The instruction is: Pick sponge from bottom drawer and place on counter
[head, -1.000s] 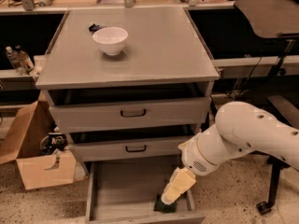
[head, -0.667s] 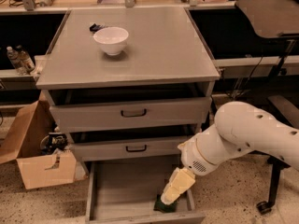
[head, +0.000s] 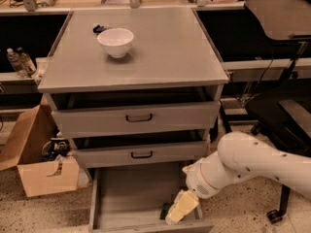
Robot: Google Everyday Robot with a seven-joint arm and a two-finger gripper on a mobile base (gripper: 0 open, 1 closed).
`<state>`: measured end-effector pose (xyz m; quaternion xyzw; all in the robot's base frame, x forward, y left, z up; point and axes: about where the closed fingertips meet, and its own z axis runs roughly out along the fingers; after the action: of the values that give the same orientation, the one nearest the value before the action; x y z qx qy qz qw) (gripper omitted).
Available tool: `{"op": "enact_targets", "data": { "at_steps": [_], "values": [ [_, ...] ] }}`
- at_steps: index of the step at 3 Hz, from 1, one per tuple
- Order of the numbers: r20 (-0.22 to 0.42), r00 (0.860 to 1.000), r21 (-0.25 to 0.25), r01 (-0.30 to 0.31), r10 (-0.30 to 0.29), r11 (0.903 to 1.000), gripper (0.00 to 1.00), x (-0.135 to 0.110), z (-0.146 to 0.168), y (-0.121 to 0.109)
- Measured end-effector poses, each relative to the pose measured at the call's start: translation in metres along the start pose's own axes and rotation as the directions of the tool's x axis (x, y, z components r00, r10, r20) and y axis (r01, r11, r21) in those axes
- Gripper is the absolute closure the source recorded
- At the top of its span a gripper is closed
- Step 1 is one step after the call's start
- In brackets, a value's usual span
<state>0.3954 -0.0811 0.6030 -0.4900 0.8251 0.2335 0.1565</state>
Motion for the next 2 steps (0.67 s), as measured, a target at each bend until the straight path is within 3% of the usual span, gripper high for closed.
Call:
{"op": "enact_targets", "data": {
  "at_steps": [1, 2],
  "values": [
    [0.035, 0.998, -0.014, -0.047, 0.047, 0.9988, 0.00, 0.048, 0.068, -0.001],
    [0.132, 0.988, 0.051, -0.086, 0.078, 0.9950, 0.00, 0.087, 0.135, -0.048]
  ]
}}
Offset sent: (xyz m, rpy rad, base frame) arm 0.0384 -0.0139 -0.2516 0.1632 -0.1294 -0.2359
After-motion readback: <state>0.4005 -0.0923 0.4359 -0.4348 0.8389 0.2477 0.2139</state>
